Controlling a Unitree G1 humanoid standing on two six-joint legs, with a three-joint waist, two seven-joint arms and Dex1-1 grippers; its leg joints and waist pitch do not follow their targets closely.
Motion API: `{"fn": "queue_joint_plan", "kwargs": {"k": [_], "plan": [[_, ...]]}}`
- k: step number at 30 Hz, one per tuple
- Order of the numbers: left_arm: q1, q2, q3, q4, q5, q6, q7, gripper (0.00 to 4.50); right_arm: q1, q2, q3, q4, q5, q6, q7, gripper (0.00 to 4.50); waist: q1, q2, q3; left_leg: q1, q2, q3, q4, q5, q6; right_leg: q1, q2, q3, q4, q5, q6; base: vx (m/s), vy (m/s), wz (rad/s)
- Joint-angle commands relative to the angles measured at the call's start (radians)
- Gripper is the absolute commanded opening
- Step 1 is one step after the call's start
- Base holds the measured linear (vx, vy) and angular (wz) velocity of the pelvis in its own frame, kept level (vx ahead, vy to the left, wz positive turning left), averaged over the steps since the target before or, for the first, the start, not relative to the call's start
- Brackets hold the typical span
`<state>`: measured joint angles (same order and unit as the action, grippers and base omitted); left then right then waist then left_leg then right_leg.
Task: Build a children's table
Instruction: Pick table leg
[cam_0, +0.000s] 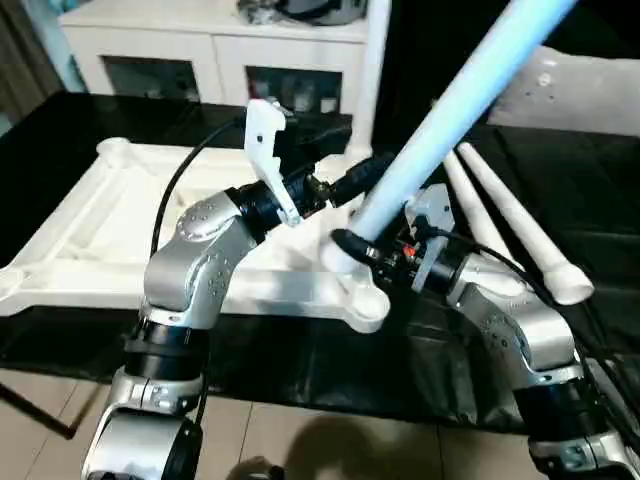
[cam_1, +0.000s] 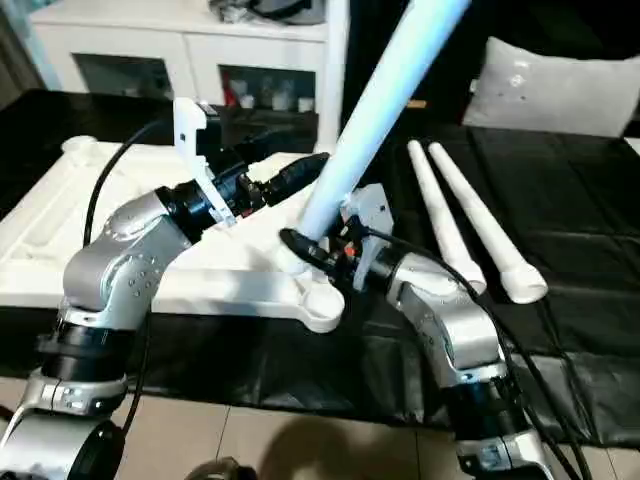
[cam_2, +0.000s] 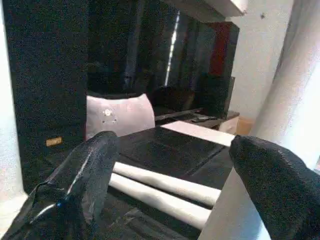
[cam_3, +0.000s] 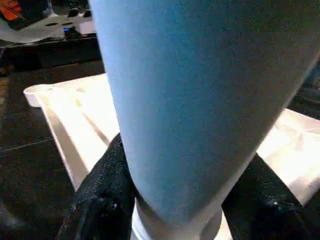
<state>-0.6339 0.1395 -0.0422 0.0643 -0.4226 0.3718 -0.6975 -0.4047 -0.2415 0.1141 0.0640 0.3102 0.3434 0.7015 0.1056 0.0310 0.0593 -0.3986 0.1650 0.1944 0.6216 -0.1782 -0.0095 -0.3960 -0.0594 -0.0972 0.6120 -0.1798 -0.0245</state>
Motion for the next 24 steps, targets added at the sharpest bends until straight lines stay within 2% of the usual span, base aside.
{"fn": "queue_joint_plan", "kwargs": {"k": [1,4,5,7,9,10,15,17,18,20,21,22,24], "plan": [[-0.004,-0.001,-0.056,-0.003,0.024,-0.004,-0.041,4.23,-0.013,0.026,-0.025,0.016,-0.015,-0.039,-0.054,1.91,-0.007,0.009,-0.073,0.034,0.079,-0.049,-0.083,-0.274,-0.030,0.042,-0.106,0.066,-0.088,-0.284,-0.138,0.000,0.000,0.00],[-0.012,0.061,-0.028,0.063,0.087,-0.033,-0.020,4.23,-0.016,0.005,-0.030,0.028,-0.063,0.020,-0.136,1.91,-0.017,0.009,-0.072,0.036,0.075,-0.050,-0.085,-0.279,-0.039,0.043,-0.102,0.066,-0.088,-0.296,-0.134,0.000,0.000,0.00],[-0.012,0.061,-0.028,0.063,0.087,-0.033,-0.020,4.23,-0.016,0.005,-0.030,0.028,-0.063,0.020,-0.136,1.91,-0.019,0.009,-0.072,0.036,0.074,-0.050,-0.085,-0.280,-0.040,0.042,-0.103,0.066,-0.087,-0.297,-0.133,0.000,0.000,0.00],[0.000,0.135,-0.033,0.103,0.113,-0.054,-0.062,4.23,-0.013,-0.003,-0.067,0.028,-0.050,0.068,-0.168,1.91,-0.019,0.012,-0.073,0.036,0.074,-0.049,-0.084,-0.272,-0.038,0.043,-0.104,0.068,-0.085,-0.290,-0.133,0.000,0.000,0.00],[0.014,0.182,-0.044,0.125,0.129,-0.066,-0.105,4.23,-0.006,-0.004,-0.086,0.023,-0.041,0.080,-0.179,1.91,-0.023,0.012,-0.075,0.036,0.073,-0.049,-0.085,-0.266,-0.037,0.043,-0.102,0.068,-0.082,-0.268,-0.134,0.000,0.000,0.00],[0.026,0.211,-0.061,0.137,0.141,-0.074,-0.142,4.23,0.001,-0.005,-0.096,0.018,-0.038,0.086,-0.188,1.90,-0.023,0.010,-0.076,0.034,0.074,-0.049,-0.086,-0.256,-0.035,0.044,-0.104,0.069,-0.079,-0.258,-0.137,0.000,0.000,0.00],[0.062,0.298,-0.180,0.180,0.231,-0.113,-0.264,4.23,0.025,-0.004,-0.113,0.004,-0.040,0.122,-0.224,1.90,-0.021,0.018,-0.076,0.041,0.077,-0.045,-0.086,-0.260,-0.045,0.036,-0.104,0.072,-0.076,-0.240,-0.152,0.000,0.000,0.00],[0.077,0.325,-0.232,0.195,0.236,-0.119,-0.359,4.23,0.025,-0.012,-0.117,0.003,-0.031,0.151,-0.233,1.90,-0.018,0.018,-0.074,0.043,0.077,-0.046,-0.088,-0.273,-0.050,0.036,-0.108,0.073,-0.080,-0.263,-0.153,0.000,0.000,0.00],[0.078,0.329,-0.241,0.201,0.235,-0.121,-0.376,4.05,0.025,-0.015,-0.116,0.000,-0.032,0.159,-0.232,1.90,-0.018,0.018,-0.075,0.042,0.077,-0.045,-0.089,-0.273,-0.052,0.037,-0.108,0.073,-0.079,-0.264,-0.153,0.000,0.000,0.00],[0.078,0.334,-0.259,0.218,0.243,-0.137,-0.397,3.94,0.029,-0.020,-0.112,0.000,-0.050,0.143,-0.235,1.90,-0.019,0.018,-0.072,0.042,0.077,-0.045,-0.090,-0.288,-0.059,0.035,-0.108,0.073,-0.080,-0.274,-0.154,0.000,0.000,0.00],[0.077,0.339,-0.276,0.236,0.253,-0.143,-0.417,3.86,0.041,-0.019,-0.105,0.007,-0.075,0.061,-0.231,1.90,-0.019,0.020,-0.072,0.043,0.076,-0.044,-0.089,-0.300,-0.064,0.034,-0.111,0.074,-0.083,-0.286,-0.151,0.000,0.000,0.00],[0.075,0.340,-0.281,0.247,0.259,-0.155,-0.430,3.75,0.045,-0.020,-0.102,0.008,-0.085,0.033,-0.230,1.90,-0.018,0.018,-0.072,0.042,0.077,-0.046,-0.088,-0.306,-0.068,0.034,-0.113,0.074,-0.084,-0.296,-0.145,0.000,0.000,0.00],[0.068,0.336,-0.284,0.276,0.271,-0.176,-0.437,3.62,0.057,-0.004,-0.115,-0.001,-0.071,0.020,-0.232,1.90,-0.021,0.017,-0.071,0.042,0.077,-0.047,-0.089,-0.313,-0.066,0.036,-0.112,0.074,-0.084,-0.303,-0.146,0.000,0.000,0.00]]}}
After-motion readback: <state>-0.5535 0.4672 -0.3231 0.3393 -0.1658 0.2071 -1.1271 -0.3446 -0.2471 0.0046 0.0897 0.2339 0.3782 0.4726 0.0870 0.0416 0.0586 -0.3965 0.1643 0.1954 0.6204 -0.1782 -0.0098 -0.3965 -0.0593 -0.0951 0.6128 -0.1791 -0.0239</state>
